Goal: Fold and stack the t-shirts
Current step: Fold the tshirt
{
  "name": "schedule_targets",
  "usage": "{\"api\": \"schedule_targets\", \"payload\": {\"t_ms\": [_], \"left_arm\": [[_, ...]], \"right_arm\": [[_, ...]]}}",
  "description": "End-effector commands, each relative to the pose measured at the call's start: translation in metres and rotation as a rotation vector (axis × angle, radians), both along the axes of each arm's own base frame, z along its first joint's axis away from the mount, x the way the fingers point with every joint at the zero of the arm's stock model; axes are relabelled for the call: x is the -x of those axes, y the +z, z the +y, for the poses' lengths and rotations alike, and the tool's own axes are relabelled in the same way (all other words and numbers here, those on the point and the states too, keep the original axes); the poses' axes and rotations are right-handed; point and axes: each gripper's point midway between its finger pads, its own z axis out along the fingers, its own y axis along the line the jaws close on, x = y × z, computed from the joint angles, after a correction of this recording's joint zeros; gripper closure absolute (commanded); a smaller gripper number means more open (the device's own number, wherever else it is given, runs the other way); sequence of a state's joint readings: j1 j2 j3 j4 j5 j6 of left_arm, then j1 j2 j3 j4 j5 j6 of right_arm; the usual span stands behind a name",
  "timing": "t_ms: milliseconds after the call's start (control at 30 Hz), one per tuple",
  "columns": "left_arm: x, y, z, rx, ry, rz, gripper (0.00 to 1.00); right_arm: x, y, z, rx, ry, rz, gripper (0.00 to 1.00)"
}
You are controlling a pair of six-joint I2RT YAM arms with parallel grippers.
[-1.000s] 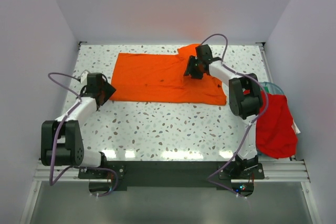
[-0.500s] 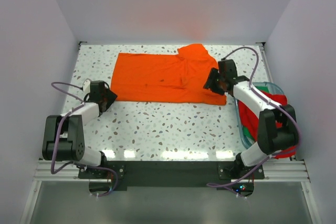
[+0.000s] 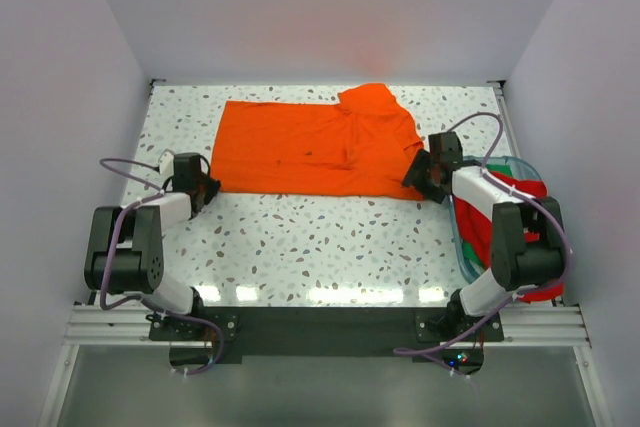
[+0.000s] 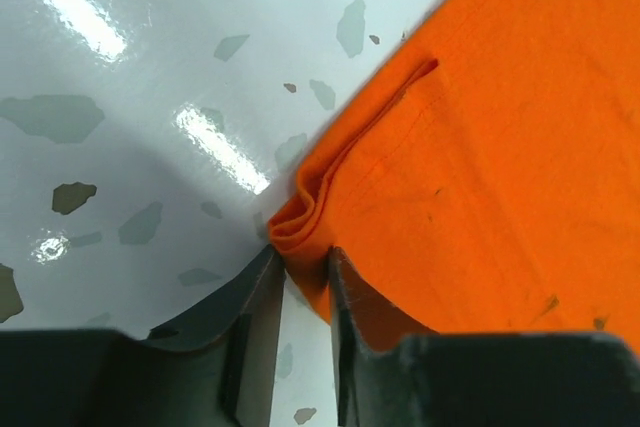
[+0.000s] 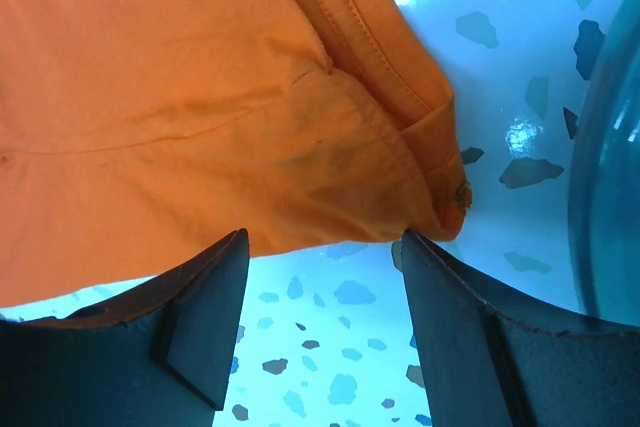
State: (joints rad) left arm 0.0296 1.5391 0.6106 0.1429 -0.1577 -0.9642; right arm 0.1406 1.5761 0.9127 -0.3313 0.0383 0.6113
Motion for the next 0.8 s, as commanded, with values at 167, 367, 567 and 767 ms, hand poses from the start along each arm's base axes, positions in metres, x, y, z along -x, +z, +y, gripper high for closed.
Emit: {"api": "schedule_targets", "payload": {"t_ms": [167,367,567,767], "left_arm": [[-0.004,0.003,0.016,-0.046,0.064,0.038,0.86],[-0.005,0.016,0.021,-0.069,0.073,0.029,0.97],[0.010,0.023,0.031,-0.114,0.103,0.061,1.00],[0.028,0.032,0.043,-0.145,0.139,0.070,1.00]], "right_arm": [[-0.007,-0.012,-0.018,0.082,-0.066,-0.010,0.33],[-0.004,-0.019,-0.027,0.131,-0.084,0.013,0.34],[-0.002,-0.026,-0.026,0.133,-0.070,0.041,0.37],[0.006,-0.032,-0.019,0.097,-0.040,0.056,0.45]]}}
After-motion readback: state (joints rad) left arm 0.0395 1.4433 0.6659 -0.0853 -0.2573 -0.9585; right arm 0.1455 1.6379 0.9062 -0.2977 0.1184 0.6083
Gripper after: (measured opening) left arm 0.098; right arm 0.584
